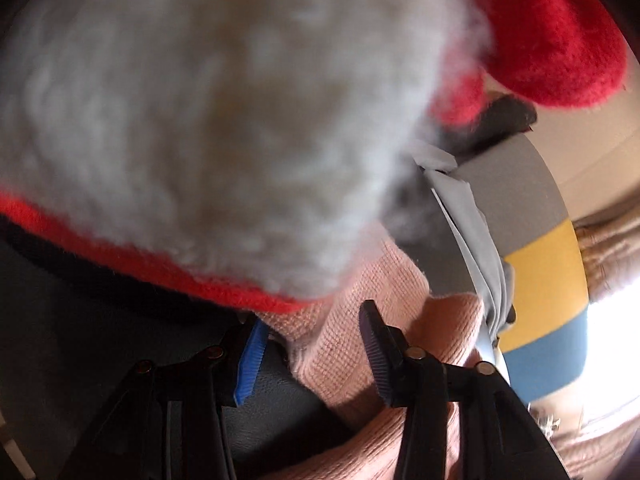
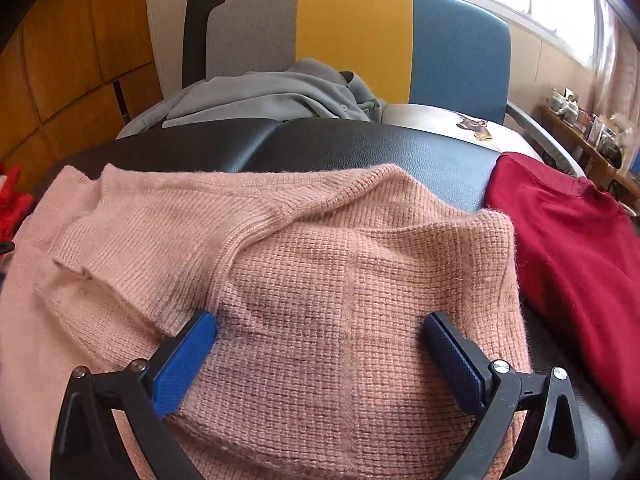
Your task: Fold clothes
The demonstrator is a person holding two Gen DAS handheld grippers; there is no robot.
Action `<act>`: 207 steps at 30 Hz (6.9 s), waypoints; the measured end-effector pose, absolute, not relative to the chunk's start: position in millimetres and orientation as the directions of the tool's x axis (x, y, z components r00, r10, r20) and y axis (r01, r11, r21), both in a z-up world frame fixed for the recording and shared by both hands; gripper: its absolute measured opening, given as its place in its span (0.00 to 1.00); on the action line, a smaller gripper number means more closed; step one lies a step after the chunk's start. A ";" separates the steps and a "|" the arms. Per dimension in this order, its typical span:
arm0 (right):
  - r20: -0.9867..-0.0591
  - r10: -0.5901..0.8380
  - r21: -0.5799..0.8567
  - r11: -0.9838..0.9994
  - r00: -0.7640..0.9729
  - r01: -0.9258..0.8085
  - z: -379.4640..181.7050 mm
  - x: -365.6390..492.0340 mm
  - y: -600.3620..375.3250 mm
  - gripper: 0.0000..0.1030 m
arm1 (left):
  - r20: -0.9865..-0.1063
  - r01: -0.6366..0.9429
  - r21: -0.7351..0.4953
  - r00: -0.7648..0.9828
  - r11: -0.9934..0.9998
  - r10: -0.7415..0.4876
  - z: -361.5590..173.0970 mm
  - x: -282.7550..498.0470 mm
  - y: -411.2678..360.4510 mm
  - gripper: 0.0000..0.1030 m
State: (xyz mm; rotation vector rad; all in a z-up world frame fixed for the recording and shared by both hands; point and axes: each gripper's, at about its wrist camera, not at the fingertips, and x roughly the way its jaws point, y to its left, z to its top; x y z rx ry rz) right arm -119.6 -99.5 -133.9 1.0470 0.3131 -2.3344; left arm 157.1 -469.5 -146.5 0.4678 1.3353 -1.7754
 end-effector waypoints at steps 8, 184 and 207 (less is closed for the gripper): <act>-0.741 -0.400 0.020 -0.816 -0.540 0.577 -134.5 -125.7 -96.5 1.00 | -0.655 0.780 -0.597 -0.608 -0.185 -0.449 -116.4 136.3 -469.0 0.09; -0.725 -0.532 0.110 -0.716 -0.437 0.690 -124.7 -95.9 -115.7 0.78 | -0.585 0.491 -0.597 -0.808 -0.635 -0.074 -134.7 119.0 -432.7 0.48; -0.751 -0.487 0.063 -0.725 -0.445 0.686 -129.6 -115.4 -134.1 1.00 | -0.571 0.416 -0.662 -0.818 -0.624 0.060 -126.4 116.1 -474.5 0.51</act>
